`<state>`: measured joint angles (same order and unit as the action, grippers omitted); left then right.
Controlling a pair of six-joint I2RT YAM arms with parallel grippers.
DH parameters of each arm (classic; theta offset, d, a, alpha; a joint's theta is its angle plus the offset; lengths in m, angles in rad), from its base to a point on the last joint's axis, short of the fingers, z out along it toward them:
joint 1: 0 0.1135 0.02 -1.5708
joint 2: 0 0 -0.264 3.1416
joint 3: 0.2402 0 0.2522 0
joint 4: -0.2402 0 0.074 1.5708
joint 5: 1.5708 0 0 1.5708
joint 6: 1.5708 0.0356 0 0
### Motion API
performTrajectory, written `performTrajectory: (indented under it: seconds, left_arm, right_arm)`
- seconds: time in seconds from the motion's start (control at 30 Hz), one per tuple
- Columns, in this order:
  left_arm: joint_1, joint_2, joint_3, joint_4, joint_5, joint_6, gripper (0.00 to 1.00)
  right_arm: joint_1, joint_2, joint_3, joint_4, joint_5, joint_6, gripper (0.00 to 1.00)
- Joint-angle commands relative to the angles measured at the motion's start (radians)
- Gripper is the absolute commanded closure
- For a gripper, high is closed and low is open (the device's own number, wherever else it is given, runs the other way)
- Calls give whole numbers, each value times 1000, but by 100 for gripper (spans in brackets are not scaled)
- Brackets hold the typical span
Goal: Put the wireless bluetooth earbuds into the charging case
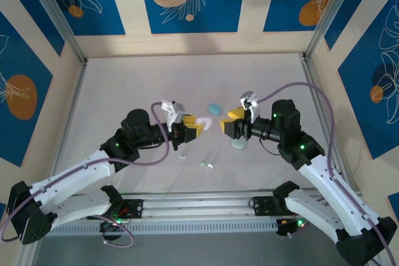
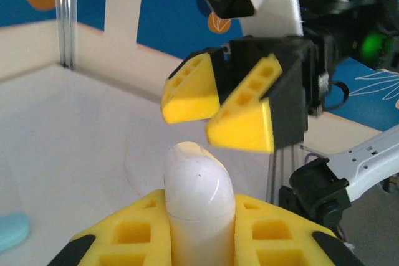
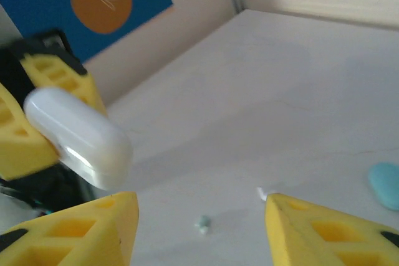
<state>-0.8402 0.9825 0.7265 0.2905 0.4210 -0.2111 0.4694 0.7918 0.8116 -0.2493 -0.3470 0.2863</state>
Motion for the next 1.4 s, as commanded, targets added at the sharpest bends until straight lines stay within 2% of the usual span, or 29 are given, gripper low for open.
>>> performTrajectory:
  seconds: [0.0,0.07,0.13,0.27,0.37,0.43,0.5,0.63,0.77,0.9,1.07,1.2,1.37]
  left_arm:
    - [-5,-10,-37,239,23,69,92]
    - [-5,-6,-51,290,23,70,91]
    - [-5,-1,-61,338,19,64,91]
    - [-5,13,-55,384,44,56,91]
    - [-5,22,-49,395,65,47,91]
    - [-5,26,-46,397,69,42,91]
    - [-5,27,-43,400,80,39,91]
    - [-5,28,-42,409,82,29,91]
    - [-5,26,-41,405,82,35,90]
    - [-6,24,-38,381,53,87,90]
    - [-5,33,-28,377,9,144,90]
    - [-5,32,-20,359,-20,190,89]
    - [-7,24,-15,324,-51,248,86]
  right_arm:
    - [-39,39,54,88,-297,290,44]
    - [-37,65,74,143,-339,377,43]
    - [-18,81,87,178,-384,383,43]
    - [9,98,152,51,-317,310,42]
    - [19,129,185,18,-329,296,42]
    - [41,142,202,-19,-283,271,42]
    - [56,154,214,-32,-254,250,42]
    - [65,180,230,-7,-276,251,41]
    - [41,226,252,66,-382,416,40]
    - [40,276,249,184,-447,697,39]
    - [43,303,247,140,-416,876,39]
    - [46,288,200,247,-411,1001,41]
    - [58,282,183,265,-384,1091,39]
